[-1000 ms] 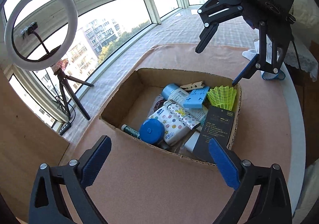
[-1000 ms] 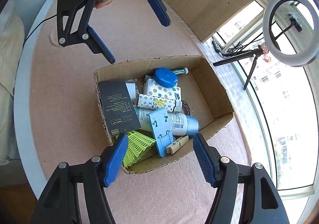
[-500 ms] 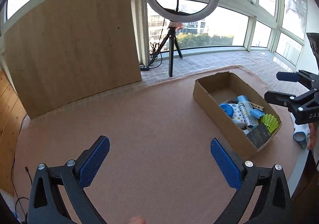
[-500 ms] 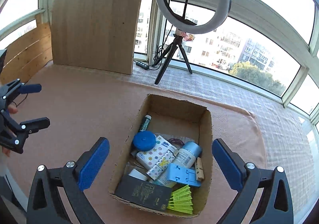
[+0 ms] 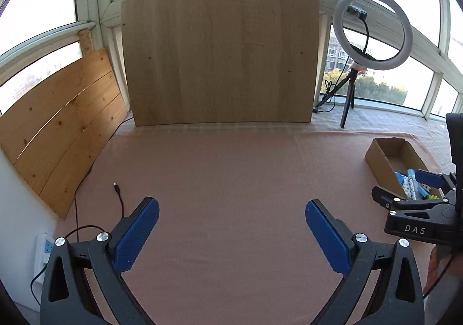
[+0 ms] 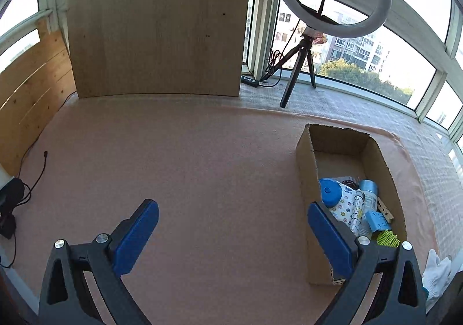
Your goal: Organize objects
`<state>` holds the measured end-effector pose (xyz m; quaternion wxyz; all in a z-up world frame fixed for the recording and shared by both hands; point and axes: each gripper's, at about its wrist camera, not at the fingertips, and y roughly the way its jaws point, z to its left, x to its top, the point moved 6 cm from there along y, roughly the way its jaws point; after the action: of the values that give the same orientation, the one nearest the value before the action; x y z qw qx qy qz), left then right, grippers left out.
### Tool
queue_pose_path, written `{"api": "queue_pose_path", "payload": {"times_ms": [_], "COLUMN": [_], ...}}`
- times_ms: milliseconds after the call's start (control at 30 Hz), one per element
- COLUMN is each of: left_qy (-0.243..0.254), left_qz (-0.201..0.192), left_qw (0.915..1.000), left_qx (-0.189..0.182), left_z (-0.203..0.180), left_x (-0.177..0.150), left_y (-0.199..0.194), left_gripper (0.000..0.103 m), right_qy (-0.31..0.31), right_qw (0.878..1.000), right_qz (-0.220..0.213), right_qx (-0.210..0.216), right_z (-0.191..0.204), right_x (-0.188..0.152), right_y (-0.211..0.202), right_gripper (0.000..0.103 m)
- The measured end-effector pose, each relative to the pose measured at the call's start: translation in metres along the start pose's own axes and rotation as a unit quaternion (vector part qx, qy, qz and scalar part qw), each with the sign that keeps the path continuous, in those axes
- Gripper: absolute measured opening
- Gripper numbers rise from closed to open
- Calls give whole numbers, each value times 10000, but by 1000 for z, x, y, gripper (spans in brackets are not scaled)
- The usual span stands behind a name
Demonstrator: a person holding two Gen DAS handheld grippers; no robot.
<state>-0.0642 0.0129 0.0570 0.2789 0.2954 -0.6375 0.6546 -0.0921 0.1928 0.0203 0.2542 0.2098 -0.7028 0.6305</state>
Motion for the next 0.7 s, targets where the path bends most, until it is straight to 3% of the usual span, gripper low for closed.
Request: {"api": "queue_pose_path", "payload": {"times_ms": [267,700], "left_qy": [-154,-83], "left_qz": [1,213], "left_qw": [9999,9997], "left_qx": [75,61], "left_z": [18,4], "left_x": [7,10], "left_y": [3,25], "left_gripper": [103,103], "right_qy": [27,-153], "right_qw": [9995,9991], "right_qz": [312,314], "right_qx": [-97,-249], "right_z": [15,17], "right_x": [1,3], "right_y": [-5,-2], "right_gripper": [101,101]}}
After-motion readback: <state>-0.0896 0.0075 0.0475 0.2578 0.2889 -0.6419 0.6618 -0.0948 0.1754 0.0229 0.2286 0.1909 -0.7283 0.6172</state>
